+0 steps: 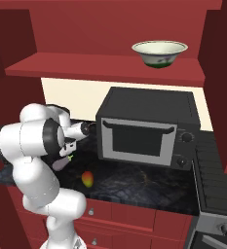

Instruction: Pick both bowls and place them on the counter. Then place the mango in one bowl and place the eggplant in the other bowl.

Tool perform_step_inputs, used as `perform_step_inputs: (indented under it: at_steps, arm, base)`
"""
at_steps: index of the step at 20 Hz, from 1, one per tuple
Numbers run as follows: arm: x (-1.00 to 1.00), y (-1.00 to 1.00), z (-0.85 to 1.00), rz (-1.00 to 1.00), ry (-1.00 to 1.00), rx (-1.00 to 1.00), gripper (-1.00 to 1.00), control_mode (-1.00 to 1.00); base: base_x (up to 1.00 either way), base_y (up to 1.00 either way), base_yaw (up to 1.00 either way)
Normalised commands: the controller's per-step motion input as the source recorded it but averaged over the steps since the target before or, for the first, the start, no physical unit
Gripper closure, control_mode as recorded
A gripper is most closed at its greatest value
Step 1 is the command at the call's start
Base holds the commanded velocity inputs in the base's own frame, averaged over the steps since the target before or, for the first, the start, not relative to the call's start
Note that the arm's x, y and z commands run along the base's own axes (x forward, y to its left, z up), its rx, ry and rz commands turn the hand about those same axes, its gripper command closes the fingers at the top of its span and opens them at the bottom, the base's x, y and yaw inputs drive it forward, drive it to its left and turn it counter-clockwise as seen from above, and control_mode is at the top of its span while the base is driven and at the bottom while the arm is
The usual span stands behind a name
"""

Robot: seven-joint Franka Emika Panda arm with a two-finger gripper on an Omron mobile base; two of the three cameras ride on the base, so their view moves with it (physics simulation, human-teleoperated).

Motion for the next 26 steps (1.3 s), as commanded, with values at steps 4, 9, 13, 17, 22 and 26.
perform_step_inputs:
  at_steps: [4,9,13,17,22,26]
  arm:
    - [0.08,0.03,-0.12,0.00,0.03,-0.01,1.00,-1.00]
    - [-0.01,0.03,-0.09,0.00,0.02,-0.04,1.00,-1.00]
    - [-0.10,0.00,0.00,0.00,0.00,-0.03,-1.00,-1.00]
    - [-0.15,0.00,0.00,0.00,0.00,-0.02,-1.00,-1.00]
    - [-0.16,0.00,0.09,0.00,0.00,0.00,-1.00,-1.00]
    - [-0.02,-0.06,0.22,0.00,0.00,0.00,-1.00,-1.00]
  base:
    - [0.00,0.00,0.00]
    - [0.00,0.00,0.00]
    - [0.00,0.00,0.00]
    - [0.00,0.00,0.00]
    - [0.00,0.00,0.00]
    - [0.00,0.00,0.00]
